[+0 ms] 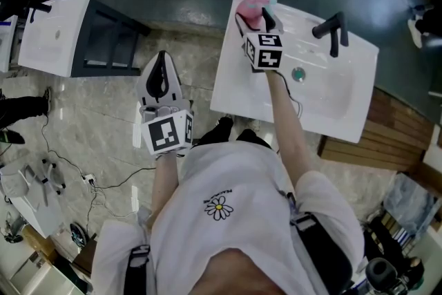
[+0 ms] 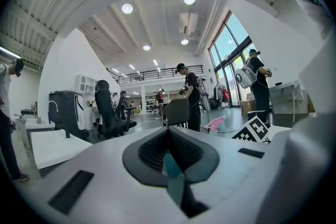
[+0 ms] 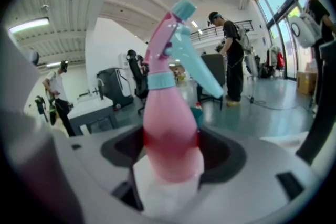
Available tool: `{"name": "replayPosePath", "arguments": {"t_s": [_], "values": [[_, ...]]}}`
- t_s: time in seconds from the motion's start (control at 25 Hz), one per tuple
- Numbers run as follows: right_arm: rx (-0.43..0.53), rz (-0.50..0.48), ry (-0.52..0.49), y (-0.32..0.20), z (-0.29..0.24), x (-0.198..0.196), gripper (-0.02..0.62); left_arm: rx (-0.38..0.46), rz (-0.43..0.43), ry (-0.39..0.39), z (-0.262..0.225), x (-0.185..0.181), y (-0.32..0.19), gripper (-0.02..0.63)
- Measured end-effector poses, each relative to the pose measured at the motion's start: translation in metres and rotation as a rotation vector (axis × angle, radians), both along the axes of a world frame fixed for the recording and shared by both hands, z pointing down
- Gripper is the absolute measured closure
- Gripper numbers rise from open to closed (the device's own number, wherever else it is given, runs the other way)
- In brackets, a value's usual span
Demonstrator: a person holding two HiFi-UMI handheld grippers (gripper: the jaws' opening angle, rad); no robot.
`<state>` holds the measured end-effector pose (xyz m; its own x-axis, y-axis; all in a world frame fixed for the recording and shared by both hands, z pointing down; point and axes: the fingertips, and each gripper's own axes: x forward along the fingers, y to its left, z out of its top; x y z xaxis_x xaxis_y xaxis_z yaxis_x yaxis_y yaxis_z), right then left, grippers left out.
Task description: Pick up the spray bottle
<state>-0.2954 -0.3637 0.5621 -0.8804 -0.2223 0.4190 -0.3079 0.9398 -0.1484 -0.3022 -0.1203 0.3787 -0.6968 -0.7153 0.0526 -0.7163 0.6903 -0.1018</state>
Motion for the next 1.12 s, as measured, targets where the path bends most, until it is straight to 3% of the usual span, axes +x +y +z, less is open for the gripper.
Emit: {"name": "replayPosePath", "arguments": {"t_s": [0.24, 0.36, 0.48, 0.76, 1.12], "values": [[0.004, -0.015, 0.031, -0.001, -0.010, 0.002, 0.267, 0.004, -0.020, 0.012, -0.003, -0.002, 0.002, 0.584], [0.011, -0.011, 0.018, 0.000, -0.034, 0.006, 0.267, -0.012, -0.056, 0.028, -0.011, -0.006, 0.003, 0.584], [0.033, 0.008, -0.013, -0.007, -0.069, 0.018, 0.267, 0.004, -0.038, 0.014, -0.027, -0.004, -0.009, 0.584], [0.052, 0.071, -0.175, -0.007, -0.166, 0.067, 0.267, 0.047, 0.070, 0.015, -0.061, 0.023, -0.045, 0.584], [0.216, 0.202, -0.351, 0.011, -0.272, 0.170, 0.267, 0.154, 0.264, 0.004, -0.106, 0.074, -0.096, 0.584]]}}
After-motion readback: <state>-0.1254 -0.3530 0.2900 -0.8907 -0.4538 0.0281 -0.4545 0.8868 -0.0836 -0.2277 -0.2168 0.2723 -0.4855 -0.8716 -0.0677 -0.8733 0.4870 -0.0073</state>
